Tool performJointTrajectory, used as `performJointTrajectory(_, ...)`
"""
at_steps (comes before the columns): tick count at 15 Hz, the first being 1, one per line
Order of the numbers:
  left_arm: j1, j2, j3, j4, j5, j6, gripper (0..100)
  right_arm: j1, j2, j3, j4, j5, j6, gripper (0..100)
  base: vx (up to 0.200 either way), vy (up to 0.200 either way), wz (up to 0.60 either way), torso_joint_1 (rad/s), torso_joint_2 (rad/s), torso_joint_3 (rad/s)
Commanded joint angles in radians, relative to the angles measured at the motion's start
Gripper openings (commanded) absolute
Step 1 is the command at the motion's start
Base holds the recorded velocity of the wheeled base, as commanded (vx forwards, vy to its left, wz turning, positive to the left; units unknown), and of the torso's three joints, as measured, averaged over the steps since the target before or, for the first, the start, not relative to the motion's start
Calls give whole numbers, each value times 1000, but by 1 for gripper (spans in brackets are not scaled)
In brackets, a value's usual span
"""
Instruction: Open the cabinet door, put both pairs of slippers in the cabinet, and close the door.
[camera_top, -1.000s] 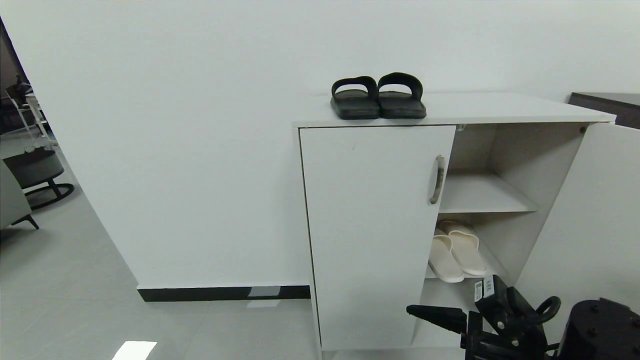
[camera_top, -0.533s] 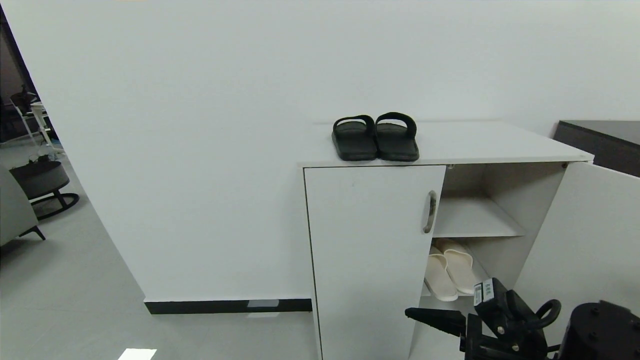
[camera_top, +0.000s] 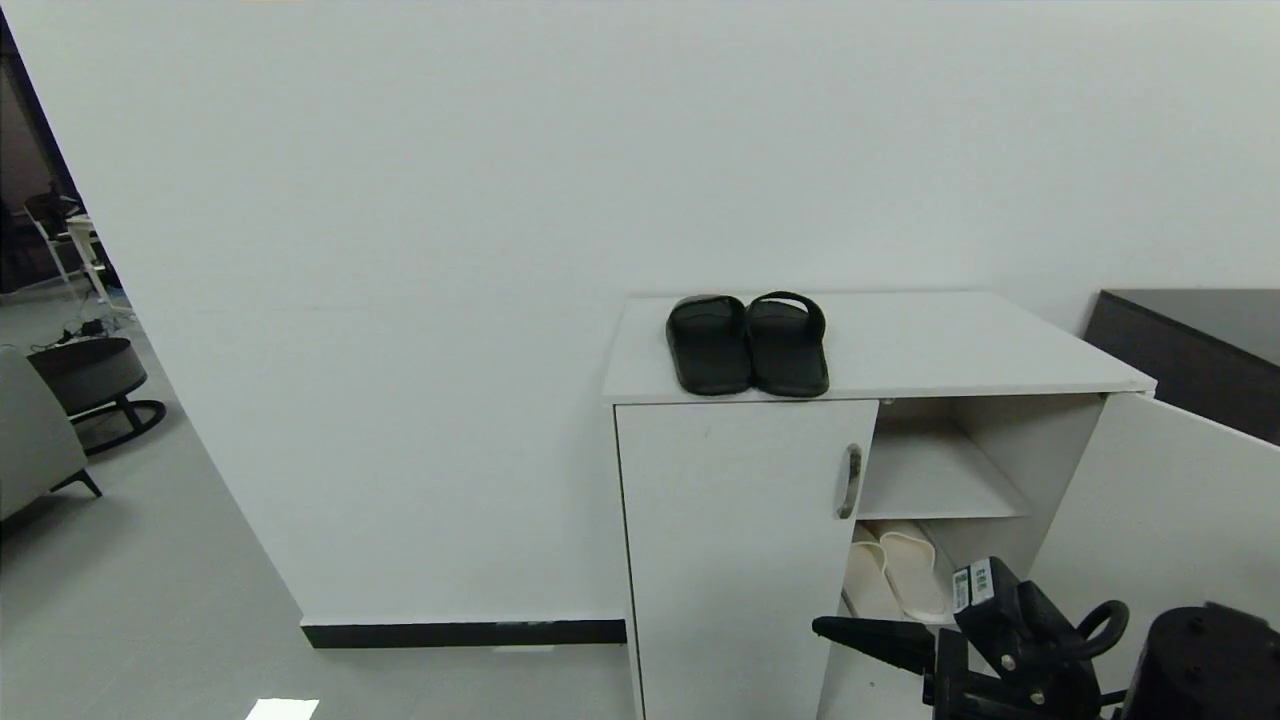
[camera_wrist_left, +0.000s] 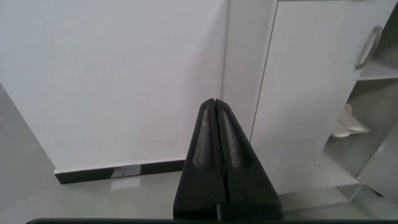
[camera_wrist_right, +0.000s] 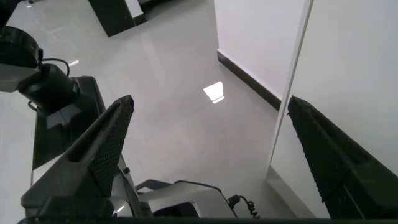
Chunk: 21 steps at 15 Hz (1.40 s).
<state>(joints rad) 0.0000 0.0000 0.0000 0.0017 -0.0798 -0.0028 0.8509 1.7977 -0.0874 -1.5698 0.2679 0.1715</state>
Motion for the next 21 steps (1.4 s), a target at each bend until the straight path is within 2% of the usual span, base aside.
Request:
performJointTrajectory(1, 0, 2, 0, 0, 0, 0, 0, 1, -6, 0, -1, 1, 0, 100, 0, 0, 0, 232, -505, -276)
performJointTrajectory(10, 0, 2, 0, 0, 0, 0, 0, 1, -21, 17, -1, 11, 0, 100, 0, 0, 0, 251, -547, -295)
performJointTrajectory(13, 0, 2, 0, 0, 0, -2, 0, 1, -57, 60, -1, 13, -32, 100, 0, 0, 0, 284, -601, -318)
performJointTrajectory(15, 0, 2, 0, 0, 0, -2, 0, -1, -58, 74, -1, -7, -76, 100, 0, 0, 0, 137, -298, -144)
performJointTrajectory(17, 0, 2, 0, 0, 0, -5, 0, 1, -63, 20, 30, -91, -79, 100, 0, 0, 0, 18, -33, -23)
performJointTrajectory(19, 0, 2, 0, 0, 2, -6, 0, 1, -81, -156, 309, -365, -69, 100, 0, 0, 0, 0, 0, 0)
performJointTrajectory(20, 0, 2, 0, 0, 0, -5, 0, 17, -119, -304, 574, -490, 0, 100, 0, 0, 0, 0, 0, 0)
performJointTrajectory(21, 0, 2, 0, 0, 0, -5, 0, 50, -162, -451, 809, -542, 120, 100, 0, 0, 0, 0, 0, 0)
